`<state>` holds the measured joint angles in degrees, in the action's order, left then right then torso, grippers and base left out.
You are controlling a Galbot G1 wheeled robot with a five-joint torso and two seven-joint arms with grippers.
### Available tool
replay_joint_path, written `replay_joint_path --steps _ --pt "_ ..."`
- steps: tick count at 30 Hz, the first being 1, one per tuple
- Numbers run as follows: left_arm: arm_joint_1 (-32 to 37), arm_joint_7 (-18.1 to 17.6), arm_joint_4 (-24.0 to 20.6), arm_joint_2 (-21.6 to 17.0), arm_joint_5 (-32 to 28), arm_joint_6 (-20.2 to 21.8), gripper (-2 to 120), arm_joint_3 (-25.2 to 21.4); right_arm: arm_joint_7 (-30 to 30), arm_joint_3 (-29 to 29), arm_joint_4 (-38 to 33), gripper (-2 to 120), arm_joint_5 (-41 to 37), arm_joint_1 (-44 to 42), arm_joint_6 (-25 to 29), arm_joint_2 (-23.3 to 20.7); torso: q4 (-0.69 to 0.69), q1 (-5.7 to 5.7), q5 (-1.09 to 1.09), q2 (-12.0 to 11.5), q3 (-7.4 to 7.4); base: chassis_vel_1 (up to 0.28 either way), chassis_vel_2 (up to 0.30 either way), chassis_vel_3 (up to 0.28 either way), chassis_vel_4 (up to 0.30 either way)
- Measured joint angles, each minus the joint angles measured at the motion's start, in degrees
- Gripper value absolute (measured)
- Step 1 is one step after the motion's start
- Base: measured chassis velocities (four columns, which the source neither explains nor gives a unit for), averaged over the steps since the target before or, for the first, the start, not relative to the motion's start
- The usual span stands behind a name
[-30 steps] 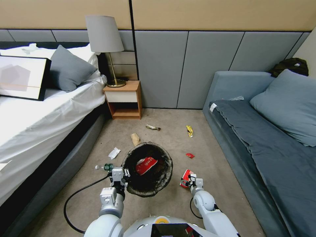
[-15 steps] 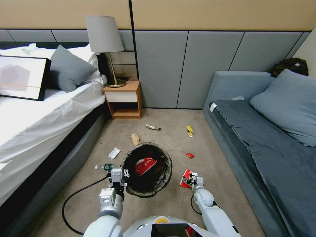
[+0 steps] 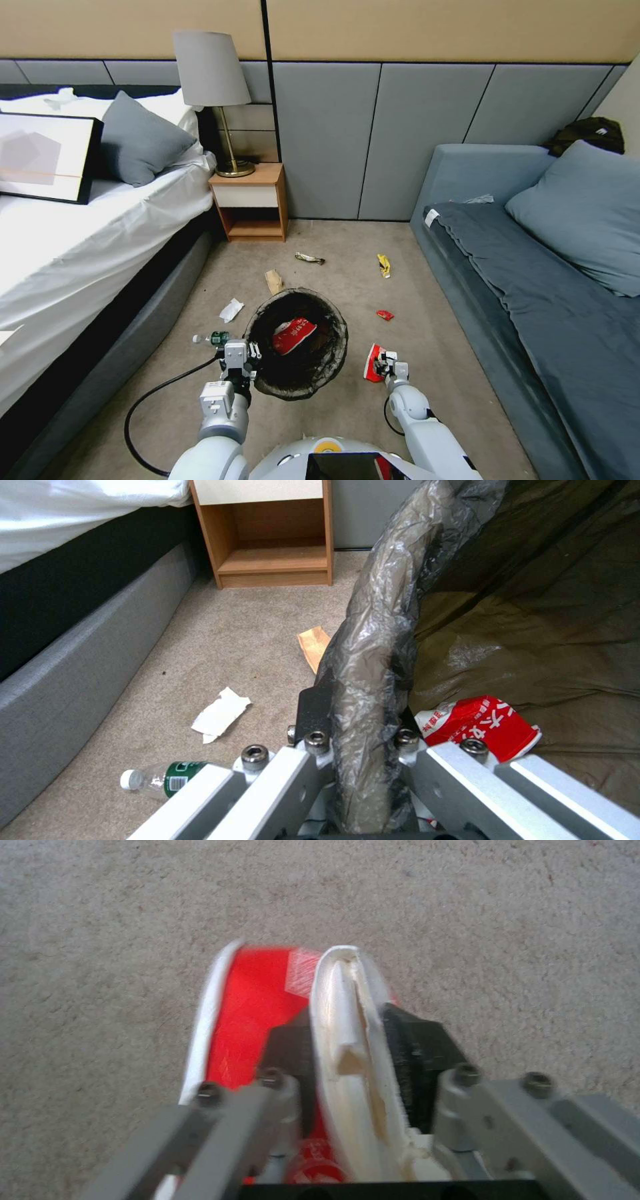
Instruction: Pick up the trash bin, then pick up the garbage from the floor and place it into the trash bin.
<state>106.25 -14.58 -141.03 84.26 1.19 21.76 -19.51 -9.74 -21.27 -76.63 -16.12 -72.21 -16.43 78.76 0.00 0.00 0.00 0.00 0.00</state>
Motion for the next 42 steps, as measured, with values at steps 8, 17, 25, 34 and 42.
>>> replay_joint_path --steps 8,17,25,34,42 --pt "-0.06 0.0 0.14 -0.01 0.0 -0.05 0 0.19 0.12 -0.11 0.42 0 1.25 -0.01 1.32 -0.02 0.0 0.0 0.0 0.0 0.0 0.0 0.0 0.0 0.0" --pt "-0.01 0.0 0.15 -0.01 0.04 -0.06 0 0.28 0.07 -0.15 0.77 0 2.46 0.06 3.62 0.03 0.01 0.0 0.01 0.0 0.0 0.0 0.0 0.0 0.0" --pt "0.05 0.03 0.26 -0.01 0.08 -0.06 0 0.28 -1.53 -1.56 -3.82 0 6.85 -0.69 10.4 -0.08 0.0 0.0 0.01 0.0 0.0 0.0 0.0 0.0 0.0" --pt "0.03 0.04 0.45 -0.03 0.02 -0.06 0 0.38 -0.26 -3.55 -25.25 0 6.24 -3.44 20.76 -0.57 0.01 0.0 -0.01 0.0 0.0 0.0 0.0 0.0 0.0" --pt "0.03 0.1 0.6 -0.4 -0.27 -0.04 0 0.47 11.39 -2.97 -43.06 0 2.71 -6.1 32.89 -1.54 0.01 0.0 0.02 0.0 0.0 0.0 0.0 0.0 0.0"
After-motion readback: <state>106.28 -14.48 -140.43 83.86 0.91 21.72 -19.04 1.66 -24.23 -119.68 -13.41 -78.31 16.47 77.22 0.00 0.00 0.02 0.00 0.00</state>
